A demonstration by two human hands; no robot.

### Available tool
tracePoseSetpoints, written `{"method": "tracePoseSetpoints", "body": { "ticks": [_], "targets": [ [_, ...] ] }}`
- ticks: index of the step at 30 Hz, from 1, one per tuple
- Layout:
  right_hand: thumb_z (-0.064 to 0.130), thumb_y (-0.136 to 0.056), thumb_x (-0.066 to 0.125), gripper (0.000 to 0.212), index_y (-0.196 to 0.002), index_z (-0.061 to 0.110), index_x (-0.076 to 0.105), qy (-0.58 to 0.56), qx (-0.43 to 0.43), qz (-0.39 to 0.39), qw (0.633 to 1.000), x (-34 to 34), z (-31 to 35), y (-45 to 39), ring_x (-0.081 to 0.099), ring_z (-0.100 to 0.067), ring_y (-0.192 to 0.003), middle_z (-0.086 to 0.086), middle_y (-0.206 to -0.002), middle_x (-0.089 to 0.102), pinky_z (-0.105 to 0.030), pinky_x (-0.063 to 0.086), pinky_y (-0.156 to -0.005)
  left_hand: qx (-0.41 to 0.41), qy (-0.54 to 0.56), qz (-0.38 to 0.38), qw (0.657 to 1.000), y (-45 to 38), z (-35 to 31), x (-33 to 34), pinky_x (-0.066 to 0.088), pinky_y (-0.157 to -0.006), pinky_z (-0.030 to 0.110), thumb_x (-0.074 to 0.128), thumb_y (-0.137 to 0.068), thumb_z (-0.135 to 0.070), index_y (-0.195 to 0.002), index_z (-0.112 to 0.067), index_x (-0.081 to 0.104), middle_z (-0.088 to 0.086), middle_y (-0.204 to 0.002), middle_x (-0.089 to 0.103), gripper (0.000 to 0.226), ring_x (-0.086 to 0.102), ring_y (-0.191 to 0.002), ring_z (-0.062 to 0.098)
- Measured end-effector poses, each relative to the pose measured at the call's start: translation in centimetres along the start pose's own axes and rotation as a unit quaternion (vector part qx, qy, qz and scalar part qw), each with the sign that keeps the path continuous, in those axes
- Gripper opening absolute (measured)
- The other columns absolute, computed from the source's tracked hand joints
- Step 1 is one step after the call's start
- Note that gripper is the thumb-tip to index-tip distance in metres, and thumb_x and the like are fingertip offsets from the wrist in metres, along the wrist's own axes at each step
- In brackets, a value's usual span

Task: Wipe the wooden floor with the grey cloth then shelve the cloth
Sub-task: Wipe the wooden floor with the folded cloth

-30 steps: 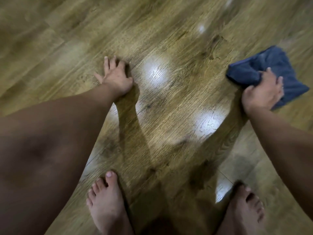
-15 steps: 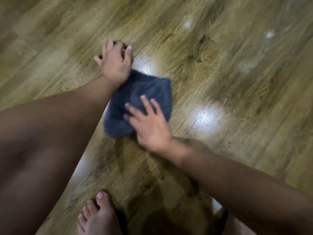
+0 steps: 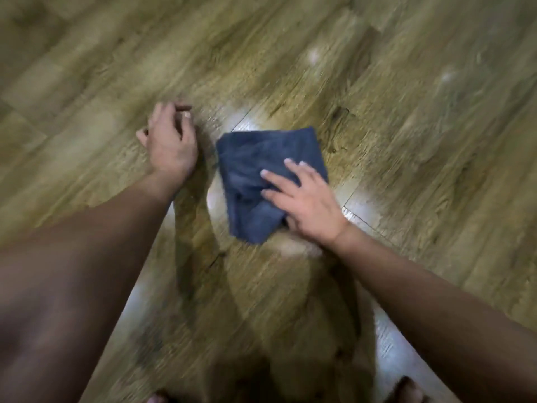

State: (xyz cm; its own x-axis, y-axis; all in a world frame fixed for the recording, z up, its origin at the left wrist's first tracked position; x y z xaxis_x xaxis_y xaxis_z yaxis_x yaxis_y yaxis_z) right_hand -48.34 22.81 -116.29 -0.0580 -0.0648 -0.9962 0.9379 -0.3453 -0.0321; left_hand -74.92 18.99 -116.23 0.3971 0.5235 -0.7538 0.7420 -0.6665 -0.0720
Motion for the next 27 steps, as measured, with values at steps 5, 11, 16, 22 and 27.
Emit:
{"method": "tracePoseSetpoints", "body": {
  "ticks": [5, 11, 16, 22, 27],
  "targets": [
    [0.012, -0.078, 0.059, 0.063, -0.141, 0.02, 0.057, -0.035, 0.309, -0.029, 0.95, -1.7, -13.4, 1.3, 0.044, -0.049, -0.132, -0.008, -0.156, 0.045, -0.058, 0.039, -0.106, 0.015, -0.1, 0.039, 0.994, 1.3, 0.5, 2.0, 0.02, -0.108, 0.043, 0.042, -0.098, -0.035, -0.126, -0.019, 0.058, 0.002, -0.141, 0.052, 0.036, 0.043, -0.134, 0.023],
    [0.051, -0.071, 0.076, 0.099, -0.155, 0.041, 0.024, 0.026, 0.314, 0.047, 0.948, -2.7, -19.8, 2.7, 0.04, -0.046, -0.125, -0.01, -0.158, 0.031, -0.062, 0.036, -0.103, -0.017, -0.215, 0.081, 0.973, 3.6, -0.6, 4.3, -0.002, -0.124, 0.052, 0.033, -0.101, -0.049, -0.148, -0.016, 0.039, 0.003, -0.167, 0.021, 0.058, 0.004, -0.156, 0.021],
    [0.043, -0.086, 0.068, 0.09, -0.157, 0.048, 0.012, -0.083, 0.421, 0.064, 0.901, -0.8, -19.1, -0.1, -0.004, -0.042, -0.153, -0.002, -0.17, -0.001, -0.073, -0.001, -0.116, -0.013, -0.252, 0.066, 0.965, 3.6, -0.8, 4.7, 0.002, -0.123, 0.056, 0.032, -0.096, -0.048, -0.147, -0.021, 0.038, 0.004, -0.167, 0.021, 0.057, 0.005, -0.156, 0.024],
    [0.044, -0.082, 0.07, 0.097, -0.159, 0.041, 0.011, -0.056, 0.493, 0.028, 0.868, 0.4, -11.3, -9.4, -0.003, -0.053, -0.15, -0.005, -0.17, -0.001, -0.077, -0.001, -0.113, -0.012, -0.261, 0.063, 0.963, 3.6, -0.7, 4.8, 0.001, -0.123, 0.055, 0.034, -0.096, -0.047, -0.148, -0.022, 0.038, 0.003, -0.167, 0.019, 0.058, 0.005, -0.156, 0.023],
    [0.059, -0.082, 0.066, 0.099, -0.159, 0.04, 0.007, -0.053, 0.307, 0.075, 0.947, 1.7, -1.6, -16.2, -0.007, -0.057, -0.148, -0.004, -0.17, -0.005, -0.077, -0.005, -0.11, -0.008, -0.244, 0.05, 0.968, 3.4, -0.5, 4.7, 0.003, -0.123, 0.055, 0.042, -0.092, -0.039, -0.141, -0.009, 0.045, 0.011, -0.163, 0.03, 0.058, 0.012, -0.155, 0.025]
  ]
}}
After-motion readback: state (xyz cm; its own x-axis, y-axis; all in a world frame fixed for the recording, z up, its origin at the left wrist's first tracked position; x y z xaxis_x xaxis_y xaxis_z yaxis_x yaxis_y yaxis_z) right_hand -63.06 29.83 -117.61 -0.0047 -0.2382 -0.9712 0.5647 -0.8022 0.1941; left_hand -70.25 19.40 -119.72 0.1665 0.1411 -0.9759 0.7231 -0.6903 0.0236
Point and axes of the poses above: each hand's wrist, its own y-axis away from the middle knuckle, its own x-axis out of the palm, z = x × y, the point moved 4 cm from there along -y, towards the middle knuckle
